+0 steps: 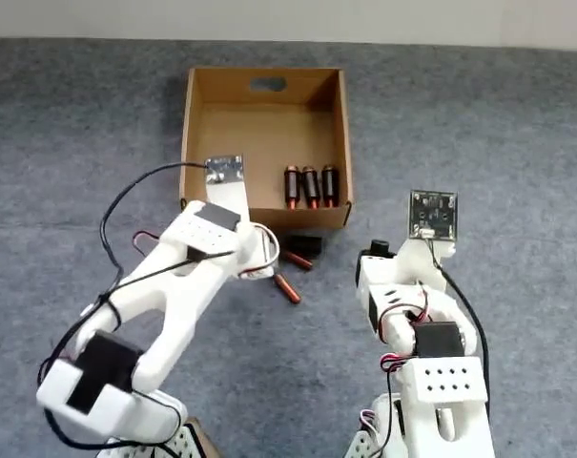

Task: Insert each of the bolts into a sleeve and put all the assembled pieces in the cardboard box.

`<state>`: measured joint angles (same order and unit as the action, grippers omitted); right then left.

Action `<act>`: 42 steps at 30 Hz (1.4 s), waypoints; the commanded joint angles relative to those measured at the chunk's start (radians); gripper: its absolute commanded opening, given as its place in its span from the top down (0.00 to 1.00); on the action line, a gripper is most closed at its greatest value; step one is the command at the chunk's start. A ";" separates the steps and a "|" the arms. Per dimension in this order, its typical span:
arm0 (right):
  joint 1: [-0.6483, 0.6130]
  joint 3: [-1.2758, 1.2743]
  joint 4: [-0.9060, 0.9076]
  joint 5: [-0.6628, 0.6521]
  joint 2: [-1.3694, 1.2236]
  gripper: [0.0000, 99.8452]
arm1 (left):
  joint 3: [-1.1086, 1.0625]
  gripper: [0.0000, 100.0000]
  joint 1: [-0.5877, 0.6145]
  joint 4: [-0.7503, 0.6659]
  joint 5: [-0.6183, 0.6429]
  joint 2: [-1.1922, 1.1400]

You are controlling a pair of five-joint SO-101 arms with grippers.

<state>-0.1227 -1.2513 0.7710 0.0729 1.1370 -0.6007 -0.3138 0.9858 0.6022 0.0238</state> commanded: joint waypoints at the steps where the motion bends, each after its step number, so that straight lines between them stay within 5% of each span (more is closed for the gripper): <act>1: 0.007 0.005 -0.024 0.006 0.015 0.99 | 0.039 0.77 -0.036 -0.069 0.068 -0.036; 16: 0.007 0.005 -0.022 0.008 0.015 0.99 | 0.041 0.77 -0.035 -0.147 0.114 -0.117; 22: 0.007 0.005 -0.022 0.006 0.015 0.99 | 0.044 1.00 -0.031 -0.046 0.106 -0.117; 25: 0.007 0.005 -0.022 0.006 0.016 0.99 | 0.045 0.96 -0.030 0.041 0.097 -0.116; 37: 0.007 0.005 -0.021 0.008 0.016 0.99 | 0.036 0.99 0.102 0.164 -0.638 0.004; 42: 0.007 0.005 -0.019 0.009 0.016 0.99 | 0.044 0.99 0.153 0.163 -0.703 -0.030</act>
<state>-0.1227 -1.2513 0.7710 0.0729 1.1370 -0.5685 -0.1788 1.1408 -0.0698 -0.0222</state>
